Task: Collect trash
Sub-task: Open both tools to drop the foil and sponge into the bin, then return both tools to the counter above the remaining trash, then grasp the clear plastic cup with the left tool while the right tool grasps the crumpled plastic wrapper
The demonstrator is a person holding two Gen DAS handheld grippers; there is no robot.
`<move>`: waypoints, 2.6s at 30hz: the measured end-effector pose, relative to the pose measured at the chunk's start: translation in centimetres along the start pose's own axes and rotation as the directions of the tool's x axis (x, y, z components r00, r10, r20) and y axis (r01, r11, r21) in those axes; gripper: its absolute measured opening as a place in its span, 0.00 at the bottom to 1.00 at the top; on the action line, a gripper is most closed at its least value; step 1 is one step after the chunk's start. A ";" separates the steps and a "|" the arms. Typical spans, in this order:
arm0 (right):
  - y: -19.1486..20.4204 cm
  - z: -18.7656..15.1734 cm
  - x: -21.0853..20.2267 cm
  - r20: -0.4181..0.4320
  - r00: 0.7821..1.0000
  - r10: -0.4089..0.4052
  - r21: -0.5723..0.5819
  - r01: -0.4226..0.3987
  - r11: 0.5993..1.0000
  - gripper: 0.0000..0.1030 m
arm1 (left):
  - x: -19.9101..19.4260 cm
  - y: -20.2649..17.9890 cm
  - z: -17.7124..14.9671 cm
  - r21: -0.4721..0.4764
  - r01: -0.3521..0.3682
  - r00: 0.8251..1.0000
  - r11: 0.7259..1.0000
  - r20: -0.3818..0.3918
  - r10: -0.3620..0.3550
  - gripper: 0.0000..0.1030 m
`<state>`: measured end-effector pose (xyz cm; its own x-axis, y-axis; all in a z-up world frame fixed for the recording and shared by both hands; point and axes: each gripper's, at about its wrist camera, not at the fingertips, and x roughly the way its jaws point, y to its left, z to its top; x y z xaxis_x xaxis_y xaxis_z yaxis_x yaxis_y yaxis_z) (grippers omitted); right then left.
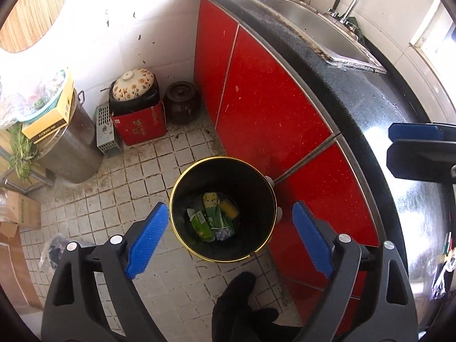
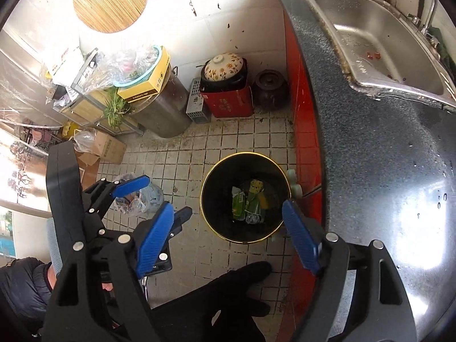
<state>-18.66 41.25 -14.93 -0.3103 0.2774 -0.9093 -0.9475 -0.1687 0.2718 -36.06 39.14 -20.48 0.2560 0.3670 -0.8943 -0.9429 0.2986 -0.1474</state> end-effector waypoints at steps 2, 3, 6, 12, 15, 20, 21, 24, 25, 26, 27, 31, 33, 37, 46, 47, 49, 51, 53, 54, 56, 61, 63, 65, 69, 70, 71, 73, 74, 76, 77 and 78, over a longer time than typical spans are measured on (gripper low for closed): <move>-0.3 -0.3 -1.2 0.026 1.000 -0.010 0.011 0.009 1.000 0.75 | -0.6 -0.5 0.3 0.019 -0.002 1.000 1.000 0.012 0.001 0.84; -0.6 -0.5 -2.1 0.043 0.999 -0.015 0.023 0.014 1.000 0.75 | -0.9 -0.9 0.5 0.032 -0.005 1.000 0.999 0.018 0.004 0.85; -2.0 -1.8 -5.2 0.102 0.994 -0.041 0.072 0.034 0.997 0.75 | -2.0 -2.9 1.4 0.100 -0.012 0.999 0.995 0.048 0.007 0.85; -6.8 -8.3 -15.4 0.270 0.930 -0.249 0.258 0.179 0.949 0.76 | -3.9 -12.7 3.8 0.363 0.066 0.991 0.929 0.085 -0.103 0.86; -10.1 -14.1 -21.0 0.299 0.860 -0.414 0.419 0.271 0.866 0.78 | -4.7 -20.2 3.8 0.527 0.150 0.976 0.836 0.056 -0.210 0.86; -14.3 -25.9 -28.6 0.241 0.742 -0.626 0.659 0.349 0.667 0.78 | -7.7 -34.5 -0.3 0.748 0.288 0.918 0.598 -0.038 -0.395 0.86; -15.0 -29.0 -30.2 0.209 0.718 -0.664 0.707 0.358 0.610 0.78 | -8.4 -37.1 -1.7 0.774 0.314 0.903 0.549 -0.066 -0.424 0.86; -16.2 -37.0 -33.8 0.136 0.671 -0.729 0.805 0.354 0.476 0.78 | -10.4 -44.3 -6.2 0.828 0.379 0.861 0.414 -0.152 -0.485 0.87; -16.5 -39.6 -34.7 0.105 0.655 -0.748 0.830 0.357 0.429 0.78 | -11.0 -46.3 -7.7 0.840 0.391 0.851 0.376 -0.174 -0.496 0.87; -16.6 -42.5 -35.8 0.063 0.637 -0.768 0.856 0.361 0.370 0.78 | -11.8 -48.4 -9.6 0.854 0.398 0.841 0.335 -0.194 -0.506 0.87; -16.9 -44.9 -36.3 0.037 0.629 -0.777 0.874 0.356 0.330 0.78 | -12.4 -50.2 -11.4 0.866 0.402 0.834 0.297 -0.213 -0.510 0.87; -16.8 -53.6 -38.1 -0.044 0.617 -0.786 0.931 0.310 0.191 0.78 | -13.7 -54.4 -16.8 0.888 0.422 0.814 0.182 -0.283 -0.508 0.87; -17.0 -56.7 -38.1 -0.072 0.617 -0.783 0.945 0.293 0.145 0.78 | -14.1 -55.8 -18.7 0.895 0.423 0.810 0.140 -0.304 -0.502 0.87; -17.0 -60.5 -37.5 -0.091 0.630 -0.771 0.959 0.263 0.102 0.78 | -13.9 -57.5 -20.8 0.900 0.424 0.813 0.100 -0.329 -0.480 0.87; -21.3 -63.7 -33.9 -0.075 0.717 -0.693 0.984 0.164 0.063 0.78 | -10.2 -61.8 -23.5 0.906 0.422 0.831 0.039 -0.369 -0.416 0.87; -21.8 -64.0 -33.4 -0.075 0.725 -0.684 0.986 0.157 0.059 0.78 | -9.6 -62.4 -23.9 0.907 0.420 0.834 0.030 -0.373 -0.407 0.87; -23.4 -64.8 -32.1 -0.076 0.747 -0.660 0.988 0.144 0.049 0.78 | -8.6 -63.4 -24.7 0.907 0.422 0.833 0.014 -0.381 -0.400 0.87; -24.8 -65.3 -30.8 -0.080 0.767 -0.637 0.990 0.135 0.037 0.78 | -7.3 -64.5 -25.6 0.910 0.416 0.842 -0.001 -0.385 -0.379 0.87; -26.2 -65.8 -29.8 -0.082 0.784 -0.615 0.991 0.129 0.032 0.78 | -6.0 -65.4 -26.3 0.911 0.413 0.849 -0.011 -0.389 -0.358 0.86; -27.0 -66.0 -29.3 -0.085 0.794 -0.602 0.991 0.130 0.030 0.78 | -5.6 -65.8 -26.6 0.911 0.413 0.851 -0.014 -0.391 -0.351 0.86; -28.2 -66.4 -28.6 -0.087 0.806 -0.585 0.992 0.127 0.028 0.78 | -4.7 -66.5 -27.0 0.906 0.422 0.850 -0.021 -0.403 -0.340 0.86; -30.5 -67.3 -27.4 -0.095 0.838 -0.537 0.992 0.122 0.016 0.73 | -2.8 -67.9 -27.7 0.889 0.459 0.844 -0.009 -0.439 -0.308 0.86; -30.9 -67.4 -27.2 -0.095 0.845 -0.526 0.992 0.125 0.022 0.64 | -2.4 -68.2 -27.8 0.887 0.462 0.845 -0.002 -0.441 -0.304 0.86; -31.0 -67.4 -27.0 -0.097 0.847 -0.523 0.992 0.127 0.022 0.51 | -2.1 -68.4 -27.9 0.882 0.471 0.842 0.005 -0.448 -0.302 0.83; -31.0 -67.4 -27.6 -0.073 0.844 -0.531 0.994 0.107 0.033 0.28 | -1.8 -68.4 -27.9 0.869 0.495 0.834 0.017 -0.470 -0.288 0.60; -30.9 -67.3 -27.7 -0.072 0.841 -0.535 0.993 0.109 0.037 0.26 | -1.9 -68.3 -27.8 0.864 0.504 0.830 0.024 -0.476 -0.289 0.60; -30.7 -67.2 -27.9 -0.069 0.838 -0.542 0.993 0.107 0.039 0.26 | -2.1 -68.2 -27.5 0.855 0.517 0.823 0.031 -0.487 -0.292 0.59; -30.5 -67.0 -28.8 -0.059 0.828 -0.557 0.994 0.099 0.042 0.25 | -2.7 -68.0 -27.0 0.856 0.515 0.823 0.041 -0.480 -0.305 0.59; -30.2 -66.8 -29.3 -0.055 0.820 -0.569 0.994 0.098 0.045 0.25 | -3.1 -67.8 -26.7 0.857 0.513 0.822 0.044 -0.476 -0.312 0.59; -29.7 -66.4 -30.5 -0.049 0.806 -0.590 0.994 0.098 0.051 0.25 | -3.9 -67.3 -26.1 0.858 0.511 0.815 0.057 -0.462 -0.350 0.59; -29.3 -66.3 -31.1 -0.045 0.798 -0.600 0.994 0.097 0.055 0.25 | -4.5 -67.0 -25.6 0.858 0.510 0.813 0.063 -0.456 -0.361 0.59; -28.9 -66.1 -31.6 -0.043 0.790 -0.612 0.993 0.100 0.060 0.25 | -4.9 -66.7 -25.3 0.859 0.507 0.813 0.067 -0.450 -0.370 0.59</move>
<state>23.66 -25.14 -14.82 0.3382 0.2820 -0.8978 -0.1650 0.9570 0.2385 20.20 -4.88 -16.93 0.4606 -0.2088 -0.8627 0.2494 0.9632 -0.1000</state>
